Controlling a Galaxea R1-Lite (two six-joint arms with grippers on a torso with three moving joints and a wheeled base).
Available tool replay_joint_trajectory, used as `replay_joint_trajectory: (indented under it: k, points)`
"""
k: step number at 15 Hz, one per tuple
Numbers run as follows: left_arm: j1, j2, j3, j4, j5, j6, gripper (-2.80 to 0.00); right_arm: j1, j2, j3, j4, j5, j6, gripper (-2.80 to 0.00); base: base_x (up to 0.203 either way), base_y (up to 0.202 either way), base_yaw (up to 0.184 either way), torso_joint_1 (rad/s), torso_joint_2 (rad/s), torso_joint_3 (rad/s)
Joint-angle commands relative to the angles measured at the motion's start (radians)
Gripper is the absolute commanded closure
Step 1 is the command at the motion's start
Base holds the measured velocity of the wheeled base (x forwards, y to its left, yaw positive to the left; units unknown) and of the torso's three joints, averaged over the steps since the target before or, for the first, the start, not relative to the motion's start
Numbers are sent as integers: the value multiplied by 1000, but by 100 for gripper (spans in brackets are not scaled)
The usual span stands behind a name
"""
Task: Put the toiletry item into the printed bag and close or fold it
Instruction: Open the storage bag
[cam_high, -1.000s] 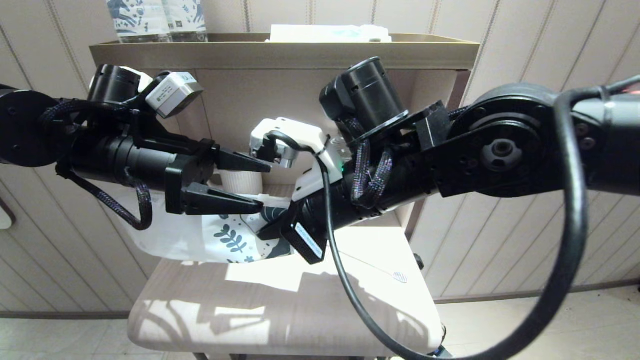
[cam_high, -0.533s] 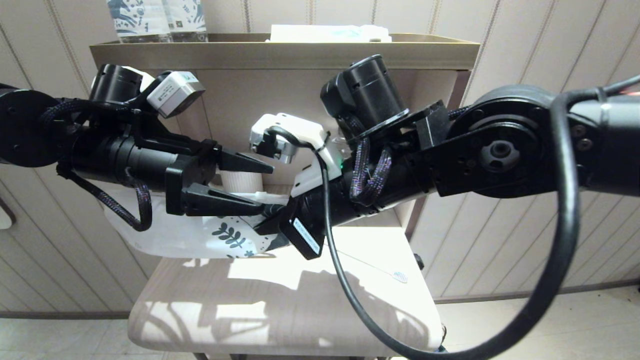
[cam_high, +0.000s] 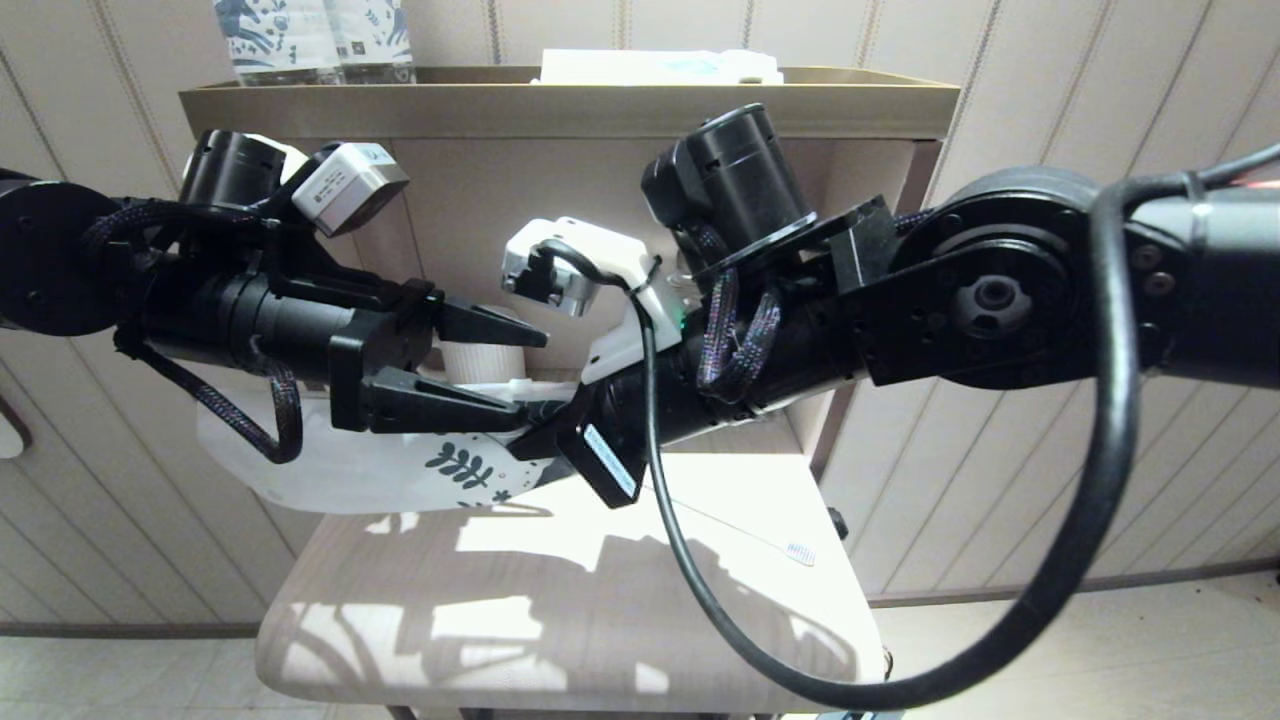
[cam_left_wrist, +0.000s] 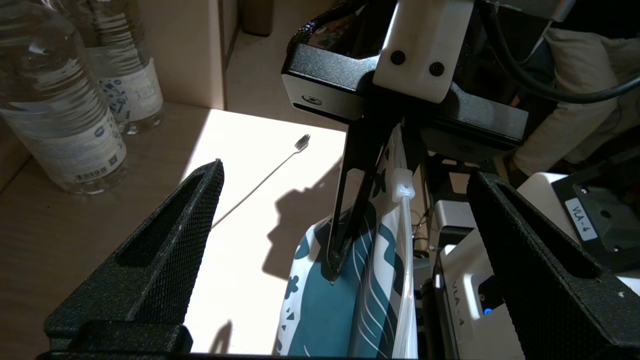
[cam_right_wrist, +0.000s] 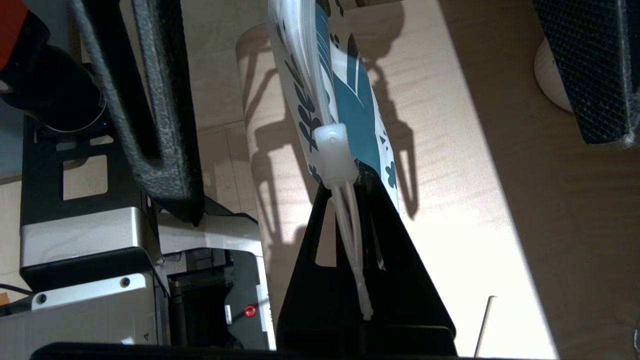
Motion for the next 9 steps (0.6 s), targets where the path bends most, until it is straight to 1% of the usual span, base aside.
replay_joint_trajectory:
  k: [1,2,3,9]
  points:
    - [0,3,0,0,-4,4,-280,0,2,-1,2,2,-2,0,0,0,0,0,0,0]
    - [0,5,-1,0,-4,4,-29,0,2,-1,2,2,-2,0,0,0,0,0,0,0]
    - [0,6,-1,0,-4,5,0,0,2,1,2,2,-2,0,0,0,0,0,0,0]
    - [0,16,-14,-2,-4,2,0,-3,-1,-7,2,2,1,0,0,0,0,0,0,0]
